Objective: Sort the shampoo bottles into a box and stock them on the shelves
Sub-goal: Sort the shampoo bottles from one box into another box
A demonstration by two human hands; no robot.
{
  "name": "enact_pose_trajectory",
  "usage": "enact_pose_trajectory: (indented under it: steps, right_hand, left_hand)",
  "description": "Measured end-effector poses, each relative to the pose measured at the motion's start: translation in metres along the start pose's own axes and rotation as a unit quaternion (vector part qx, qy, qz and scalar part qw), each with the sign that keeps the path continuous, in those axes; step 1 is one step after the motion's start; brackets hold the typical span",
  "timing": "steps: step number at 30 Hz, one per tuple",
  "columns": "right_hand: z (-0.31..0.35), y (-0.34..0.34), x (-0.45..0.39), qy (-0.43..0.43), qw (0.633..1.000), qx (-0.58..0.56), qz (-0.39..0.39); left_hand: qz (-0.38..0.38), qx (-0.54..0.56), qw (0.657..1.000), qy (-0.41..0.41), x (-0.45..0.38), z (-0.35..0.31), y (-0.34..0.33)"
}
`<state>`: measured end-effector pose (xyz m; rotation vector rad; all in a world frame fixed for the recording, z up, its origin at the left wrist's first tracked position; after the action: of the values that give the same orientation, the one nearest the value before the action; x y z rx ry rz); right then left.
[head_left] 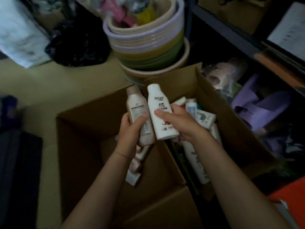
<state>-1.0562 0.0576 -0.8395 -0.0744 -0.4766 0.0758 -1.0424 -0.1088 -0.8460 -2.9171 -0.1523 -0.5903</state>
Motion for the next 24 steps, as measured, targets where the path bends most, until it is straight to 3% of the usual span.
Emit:
enact_pose_trajectory:
  steps: [3,6,8,12,17,21,24]
  right_hand:
    - [0.0,-0.042,-0.006,0.017,0.99,0.133,0.042]
    - [-0.004,-0.08,-0.014,0.047,0.945,0.32,0.05]
    - [-0.023,-0.105,-0.021,0.024,0.929,0.366,0.052]
    - [-0.073,-0.117,-0.035,-0.096,0.952,0.285,0.049]
    - [-0.06,-0.107,-0.037,-0.065,0.976,0.199,0.064]
    - [-0.016,-0.093,-0.023,0.0,0.992,0.056,0.115]
    - [0.014,-0.044,-0.02,0.058,0.997,-0.04,0.034]
  left_hand:
    - [-0.067,0.004,0.996,0.052,-0.008,0.016,0.053]
    - [-0.092,0.007,0.991,0.099,-0.009,0.039,0.084]
    - [-0.092,0.019,0.988,0.125,-0.008,0.055,0.094]
    - [-0.097,0.046,0.981,0.159,0.0,0.082,0.109]
    - [-0.086,0.057,0.984,0.144,-0.005,0.075,0.108]
    - [-0.055,-0.02,0.997,0.043,-0.016,0.033,0.07]
    - [-0.04,-0.162,0.98,-0.112,-0.02,0.006,0.029]
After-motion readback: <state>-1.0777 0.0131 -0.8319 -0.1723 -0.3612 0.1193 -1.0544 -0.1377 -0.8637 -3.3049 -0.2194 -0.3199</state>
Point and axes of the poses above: each hand's wrist, its own x-axis away from the middle knuckle, its own y-axis out of the back of the hand, z = x × y, the point moved 4 cm from there along -x, towards the middle knuckle
